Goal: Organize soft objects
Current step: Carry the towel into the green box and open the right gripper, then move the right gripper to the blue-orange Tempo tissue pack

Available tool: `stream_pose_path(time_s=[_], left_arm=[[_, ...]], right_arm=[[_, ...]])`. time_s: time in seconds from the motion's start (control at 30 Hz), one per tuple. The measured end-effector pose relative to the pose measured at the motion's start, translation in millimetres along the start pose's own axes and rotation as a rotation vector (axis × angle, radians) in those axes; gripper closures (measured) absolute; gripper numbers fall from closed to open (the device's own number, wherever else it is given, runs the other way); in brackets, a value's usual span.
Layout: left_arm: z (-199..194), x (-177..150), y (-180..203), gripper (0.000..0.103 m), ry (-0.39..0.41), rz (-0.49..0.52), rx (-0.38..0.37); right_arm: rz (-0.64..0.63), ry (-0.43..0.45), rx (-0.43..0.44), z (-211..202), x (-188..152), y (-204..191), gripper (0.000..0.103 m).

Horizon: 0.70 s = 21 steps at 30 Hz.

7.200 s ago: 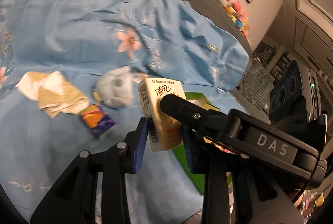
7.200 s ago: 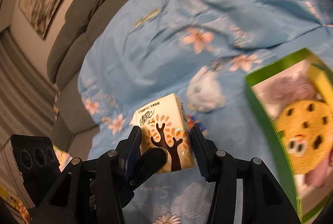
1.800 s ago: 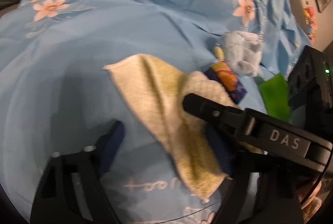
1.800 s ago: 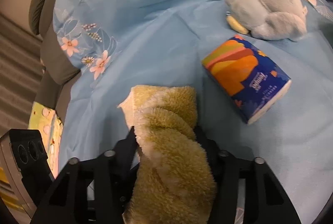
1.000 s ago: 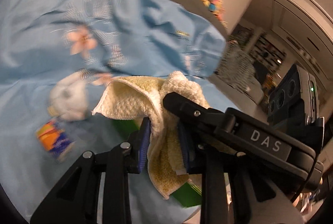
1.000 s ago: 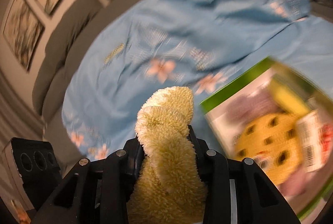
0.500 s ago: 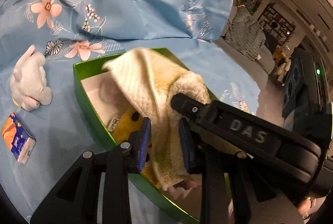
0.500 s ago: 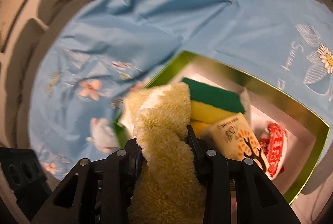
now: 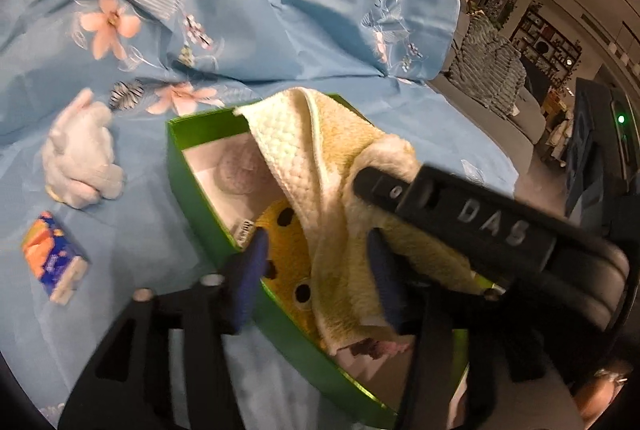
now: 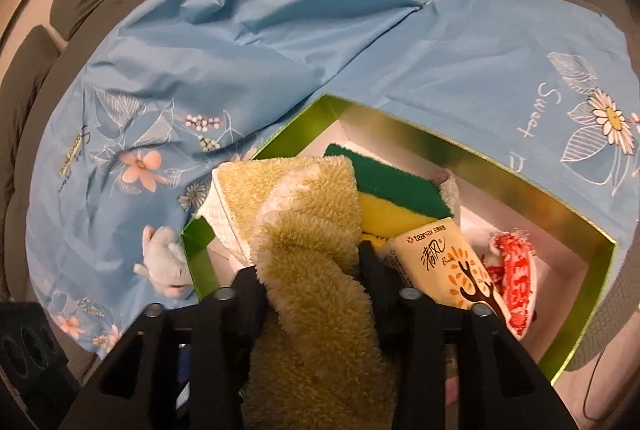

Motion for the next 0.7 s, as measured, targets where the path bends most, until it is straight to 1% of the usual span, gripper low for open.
stream_pose_path(time_s=[0.07, 0.1, 0.13, 0.23, 0.3, 0.37, 0.43, 0.53, 0.6, 0.7], left_arm=[[-9, 1, -1, 0.035, 0.019, 0.012, 0.026], [-16, 0, -2, 0.032, 0.032, 0.022, 0.041], [-22, 0, -3, 0.025, 0.042, 0.024, 0.053], [-39, -1, -9, 0.025, 0.070, 0.022, 0.087], [-49, -3, -13, 0.024, 0.081, 0.014, 0.105], [-62, -5, -20, 0.016, 0.098, 0.006, 0.133], [-73, -7, -27, 0.015, 0.118, 0.002, 0.163], [-91, -14, -43, 0.014, 0.133, -0.013, 0.223], [-104, -21, -61, 0.014, 0.141, -0.039, 0.278], [-123, -35, -88, 0.014, 0.143, -0.095, 0.343]], right_arm=[[0.004, 0.022, 0.000, -8, 3, 1, 0.031], [0.008, 0.041, -0.011, -13, 4, 3, 0.029], [0.013, 0.069, -0.026, -19, 6, 5, 0.026], [0.021, 0.134, -0.055, -35, 11, 8, 0.024], [0.030, 0.170, -0.054, -47, 13, 8, 0.021], [0.032, 0.198, -0.048, -56, 15, 6, 0.020], [0.020, 0.234, -0.042, -66, 15, 2, 0.020], [-0.017, 0.264, -0.031, -75, 16, -12, 0.020], [-0.039, 0.275, -0.015, -79, 13, -22, 0.018], [-0.095, 0.276, 0.042, -82, 7, -44, 0.013]])
Point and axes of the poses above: each gripper's, at about its wrist camera, not at the fingertips, and z roughly the way its jaws point, y to its right, x to its top, the point moved 7 cm from there along z, roughly the way its jaws point, and after that the axes turned 8 degrees about -x, right-handed, at the moved point
